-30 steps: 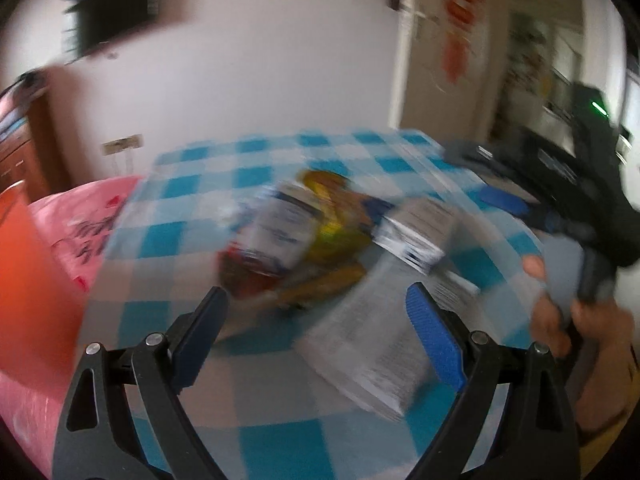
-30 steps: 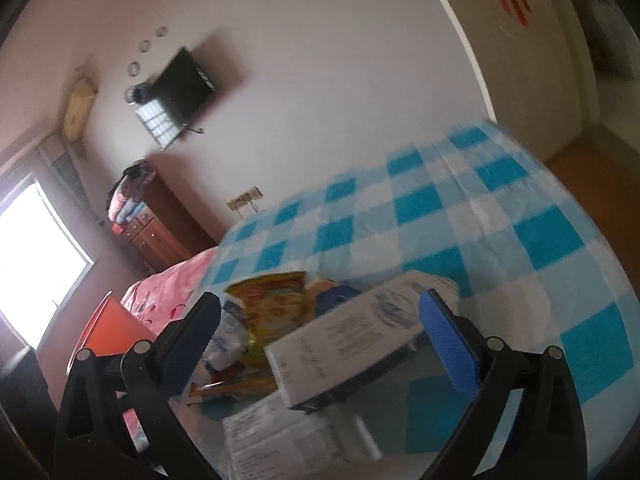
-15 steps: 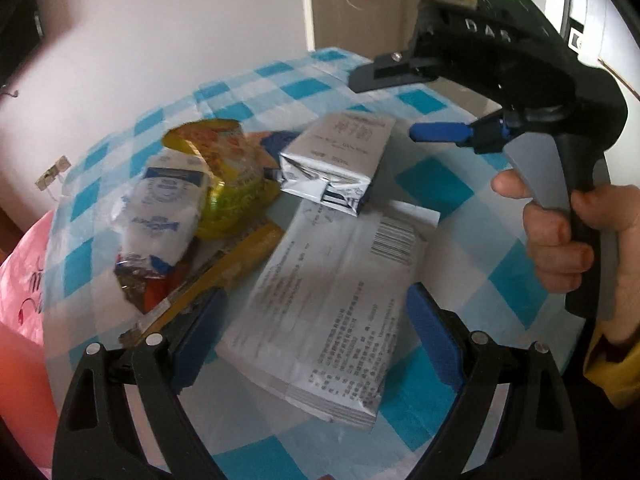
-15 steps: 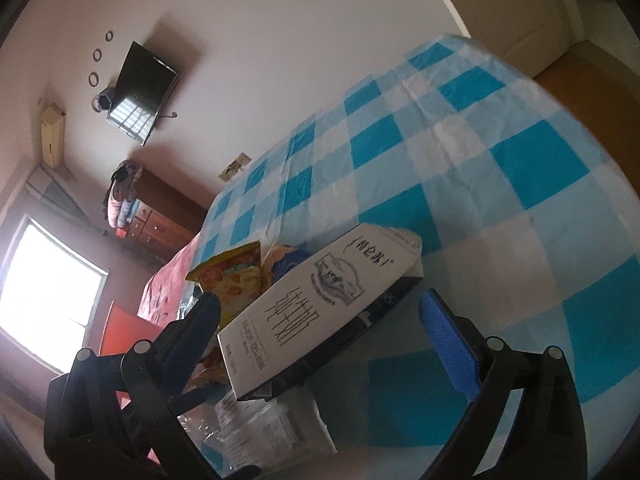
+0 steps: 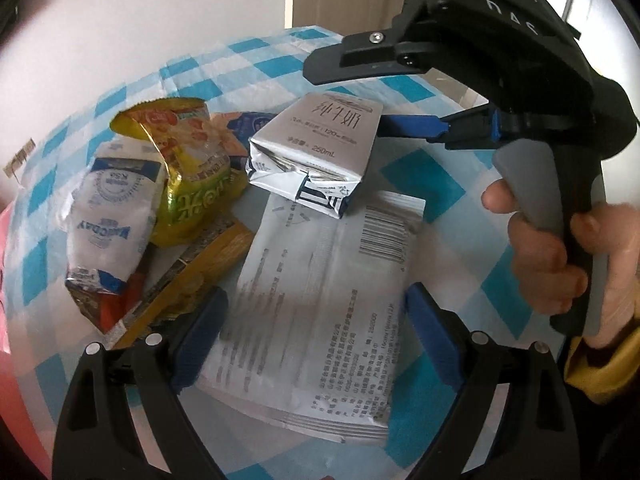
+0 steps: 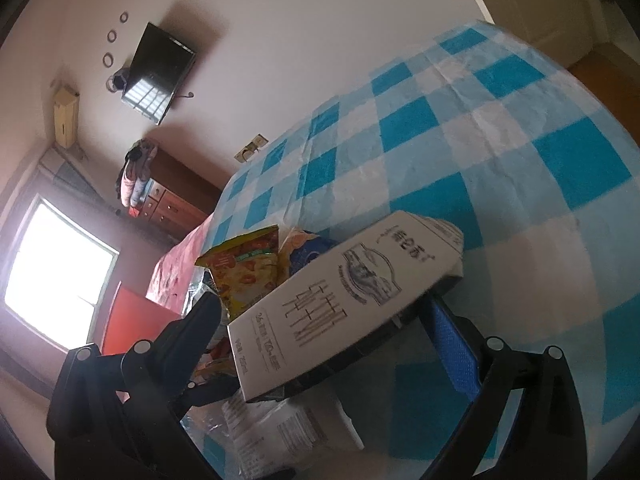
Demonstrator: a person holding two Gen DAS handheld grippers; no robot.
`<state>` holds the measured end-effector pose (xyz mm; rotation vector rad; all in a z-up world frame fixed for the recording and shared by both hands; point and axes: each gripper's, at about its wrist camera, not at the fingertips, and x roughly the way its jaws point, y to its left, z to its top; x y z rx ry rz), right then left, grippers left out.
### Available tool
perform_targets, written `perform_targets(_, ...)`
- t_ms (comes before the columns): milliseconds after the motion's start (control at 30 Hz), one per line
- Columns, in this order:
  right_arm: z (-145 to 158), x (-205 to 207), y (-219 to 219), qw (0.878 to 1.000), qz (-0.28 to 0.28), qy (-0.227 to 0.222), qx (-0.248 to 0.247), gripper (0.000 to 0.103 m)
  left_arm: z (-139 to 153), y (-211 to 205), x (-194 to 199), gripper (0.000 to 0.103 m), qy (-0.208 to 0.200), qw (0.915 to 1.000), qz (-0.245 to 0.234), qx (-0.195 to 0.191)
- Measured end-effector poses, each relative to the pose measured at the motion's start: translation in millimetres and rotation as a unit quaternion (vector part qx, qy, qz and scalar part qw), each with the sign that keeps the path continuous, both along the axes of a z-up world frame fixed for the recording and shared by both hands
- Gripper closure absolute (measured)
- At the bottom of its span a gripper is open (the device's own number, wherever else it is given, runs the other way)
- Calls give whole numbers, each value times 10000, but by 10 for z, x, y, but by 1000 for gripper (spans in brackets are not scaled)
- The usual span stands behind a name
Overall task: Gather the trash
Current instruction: 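Grasp the white receipt packet with the left tool while the right tool grasps the white milk carton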
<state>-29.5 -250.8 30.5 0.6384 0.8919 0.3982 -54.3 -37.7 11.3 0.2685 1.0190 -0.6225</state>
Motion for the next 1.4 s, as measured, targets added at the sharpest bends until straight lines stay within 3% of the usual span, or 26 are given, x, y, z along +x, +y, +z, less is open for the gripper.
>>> perform_targets(300,35,131,53,9992,18,-185,-351,5,-22,-120,-24,12,156,9996,252,-4)
perform_targets(533,0,283,79,9984,2,-159,-547,5,-37,-245,-58,12,45,9991,330,251)
perform_targets(967,-53,384,334,9811,-4,-230,-1924,5,3,-263,-228,20,-67,9960,870,191)
perform_targets(1033,-61,397,345,9800,25,-250,-1972,7,9,-259,-253,20,-84,9958,895,173)
perform_targets(1133,-66,403,348,9779,32,-292,-2072,33,26,-216,-280,22,-86,9956,926,73)
perform_targets(1167,-66,397,349,9758,0,-299,-2168,37,30,-201,-290,22,-84,9956,931,41)
perform_targets(1233,-68,393,338,9755,-10,-302,-2180,42,37,-170,-321,22,-84,9956,929,-21)
perform_targets(1400,-73,393,330,9770,22,-330,-2105,43,46,-114,-383,22,-64,9949,967,-275)
